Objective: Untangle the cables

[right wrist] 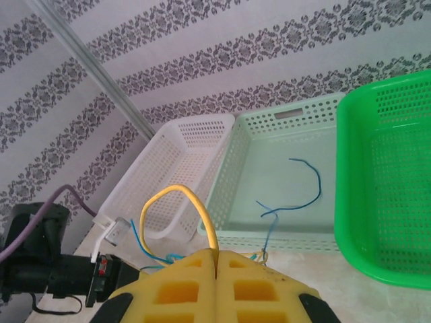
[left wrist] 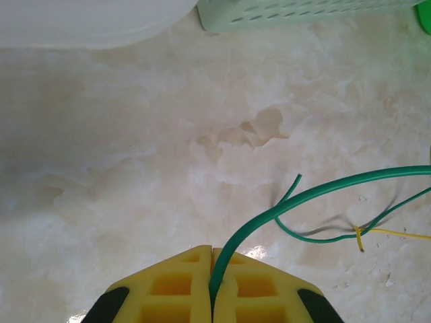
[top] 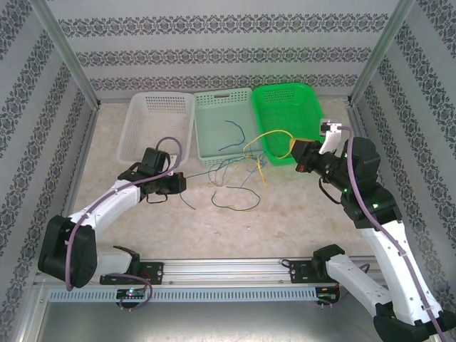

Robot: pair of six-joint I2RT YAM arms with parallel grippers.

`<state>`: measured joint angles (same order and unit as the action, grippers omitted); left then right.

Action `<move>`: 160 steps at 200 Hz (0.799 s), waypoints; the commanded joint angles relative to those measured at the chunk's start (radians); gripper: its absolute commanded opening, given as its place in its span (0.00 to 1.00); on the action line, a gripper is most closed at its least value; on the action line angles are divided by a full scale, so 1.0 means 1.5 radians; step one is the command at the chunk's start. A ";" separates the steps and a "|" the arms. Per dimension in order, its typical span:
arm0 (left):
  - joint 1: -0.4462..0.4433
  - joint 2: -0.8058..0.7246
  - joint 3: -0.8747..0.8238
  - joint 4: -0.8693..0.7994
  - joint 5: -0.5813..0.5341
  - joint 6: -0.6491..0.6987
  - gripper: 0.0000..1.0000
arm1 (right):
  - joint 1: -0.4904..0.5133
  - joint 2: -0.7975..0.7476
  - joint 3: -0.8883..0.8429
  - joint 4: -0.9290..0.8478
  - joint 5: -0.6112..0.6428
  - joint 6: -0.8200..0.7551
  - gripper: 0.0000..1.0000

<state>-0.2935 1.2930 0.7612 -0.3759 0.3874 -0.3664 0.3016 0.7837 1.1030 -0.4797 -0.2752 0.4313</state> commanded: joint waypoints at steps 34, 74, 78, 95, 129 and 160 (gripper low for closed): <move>-0.004 0.030 -0.006 -0.015 -0.024 0.018 0.02 | -0.015 -0.015 0.070 0.003 0.037 -0.014 0.00; -0.004 0.039 -0.003 -0.011 -0.023 0.019 0.02 | -0.019 -0.015 0.086 -0.009 0.033 -0.026 0.00; -0.004 0.039 -0.003 -0.011 -0.024 0.019 0.02 | -0.021 -0.015 0.087 -0.009 0.033 -0.026 0.00; -0.005 0.043 0.000 -0.013 -0.027 0.020 0.02 | -0.023 -0.018 0.095 -0.013 0.041 -0.034 0.00; -0.005 0.058 0.004 -0.019 -0.033 0.020 0.02 | -0.027 -0.016 0.132 -0.019 0.039 -0.041 0.00; -0.010 0.072 0.019 -0.016 -0.026 0.021 0.02 | -0.027 -0.005 0.126 -0.004 0.003 -0.022 0.00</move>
<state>-0.2947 1.3842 0.7612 -0.3786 0.3573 -0.3584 0.2699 0.7670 1.2831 -0.5106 -0.2283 0.3897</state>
